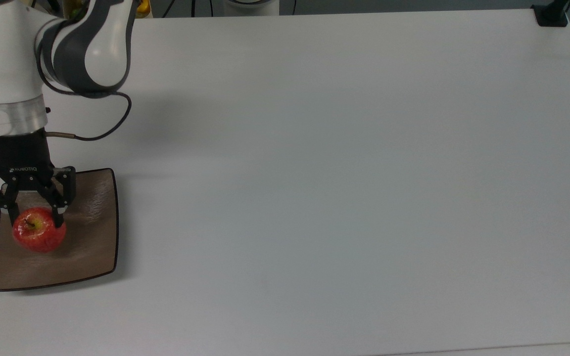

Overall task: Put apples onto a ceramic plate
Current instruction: 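Lower the held apple onto the plate, then open the gripper to release the apple on the plate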

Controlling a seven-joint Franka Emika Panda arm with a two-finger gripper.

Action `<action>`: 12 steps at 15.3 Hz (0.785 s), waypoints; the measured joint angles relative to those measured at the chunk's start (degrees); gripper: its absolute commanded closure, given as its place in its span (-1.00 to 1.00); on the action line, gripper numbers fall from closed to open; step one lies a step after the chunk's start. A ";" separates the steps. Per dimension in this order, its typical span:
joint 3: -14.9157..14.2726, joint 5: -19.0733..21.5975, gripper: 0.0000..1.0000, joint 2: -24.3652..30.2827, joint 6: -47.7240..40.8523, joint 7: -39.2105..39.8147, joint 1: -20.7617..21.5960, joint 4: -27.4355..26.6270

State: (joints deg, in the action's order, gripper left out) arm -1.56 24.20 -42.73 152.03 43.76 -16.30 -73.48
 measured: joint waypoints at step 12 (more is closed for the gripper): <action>0.31 2.02 -1.00 -1.59 6.42 -0.02 1.04 -3.62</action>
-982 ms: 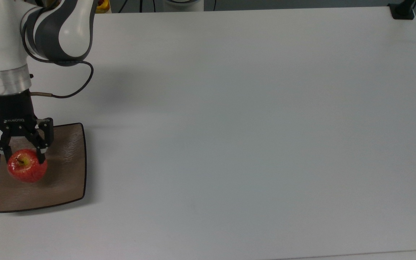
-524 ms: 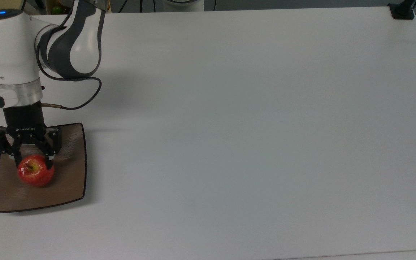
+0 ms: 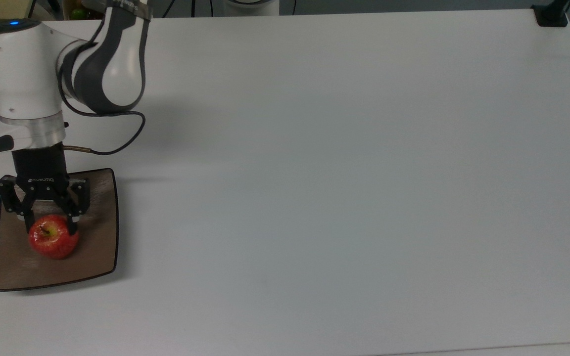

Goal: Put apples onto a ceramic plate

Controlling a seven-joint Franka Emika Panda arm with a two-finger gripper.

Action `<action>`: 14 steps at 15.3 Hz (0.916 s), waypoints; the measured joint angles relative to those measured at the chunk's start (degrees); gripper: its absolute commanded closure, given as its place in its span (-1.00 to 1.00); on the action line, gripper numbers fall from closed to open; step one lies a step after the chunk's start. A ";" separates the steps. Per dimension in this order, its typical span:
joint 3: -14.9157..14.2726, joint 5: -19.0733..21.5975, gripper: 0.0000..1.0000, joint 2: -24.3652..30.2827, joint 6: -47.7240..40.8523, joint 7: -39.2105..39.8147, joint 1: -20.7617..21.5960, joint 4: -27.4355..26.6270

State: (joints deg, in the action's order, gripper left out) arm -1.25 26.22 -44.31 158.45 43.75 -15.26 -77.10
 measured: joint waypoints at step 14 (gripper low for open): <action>0.02 0.02 -1.00 6.22 1.72 -3.14 1.80 -2.45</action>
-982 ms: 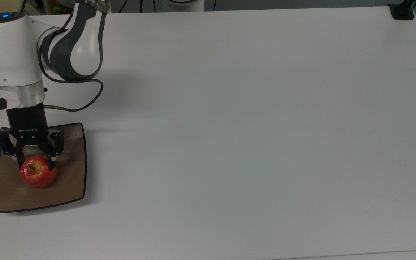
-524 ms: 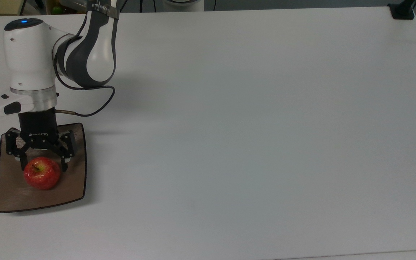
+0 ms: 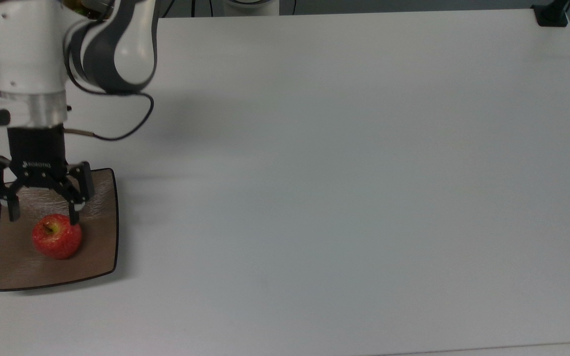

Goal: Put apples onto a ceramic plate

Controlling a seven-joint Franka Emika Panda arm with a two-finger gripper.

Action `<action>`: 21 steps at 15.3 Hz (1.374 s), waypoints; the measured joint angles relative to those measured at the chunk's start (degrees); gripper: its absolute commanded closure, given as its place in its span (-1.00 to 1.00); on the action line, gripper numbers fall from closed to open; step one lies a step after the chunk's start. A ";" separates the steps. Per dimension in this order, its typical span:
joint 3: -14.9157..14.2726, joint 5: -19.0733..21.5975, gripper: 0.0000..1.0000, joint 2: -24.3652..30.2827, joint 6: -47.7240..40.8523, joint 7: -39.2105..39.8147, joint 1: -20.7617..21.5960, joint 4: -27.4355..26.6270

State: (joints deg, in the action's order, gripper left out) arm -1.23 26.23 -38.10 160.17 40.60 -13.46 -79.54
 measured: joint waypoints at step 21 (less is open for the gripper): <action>-6.55 -10.30 -1.00 39.61 -88.94 -19.66 5.47 -0.94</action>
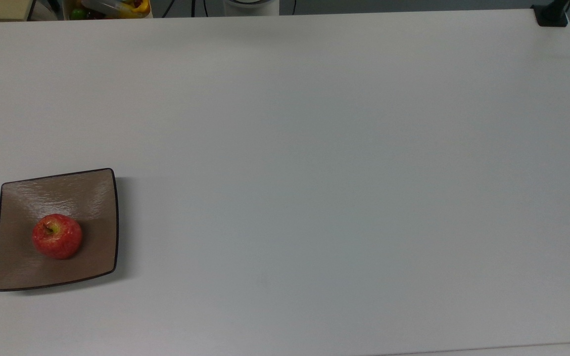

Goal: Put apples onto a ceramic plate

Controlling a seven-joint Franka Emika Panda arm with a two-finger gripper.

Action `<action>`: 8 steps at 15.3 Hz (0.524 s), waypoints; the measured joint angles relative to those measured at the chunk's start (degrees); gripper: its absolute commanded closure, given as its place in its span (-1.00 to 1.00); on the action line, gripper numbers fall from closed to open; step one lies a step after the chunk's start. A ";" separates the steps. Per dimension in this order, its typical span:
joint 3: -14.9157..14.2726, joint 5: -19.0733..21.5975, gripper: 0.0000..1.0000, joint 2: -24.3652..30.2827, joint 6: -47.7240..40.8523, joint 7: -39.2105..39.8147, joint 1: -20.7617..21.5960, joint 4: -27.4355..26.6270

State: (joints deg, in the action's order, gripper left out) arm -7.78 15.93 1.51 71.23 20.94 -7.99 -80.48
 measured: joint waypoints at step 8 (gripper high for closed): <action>0.54 -11.72 -1.00 1.21 11.00 -20.20 20.62 -5.27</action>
State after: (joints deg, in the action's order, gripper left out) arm -7.24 4.22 2.73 82.23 0.74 12.63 -85.76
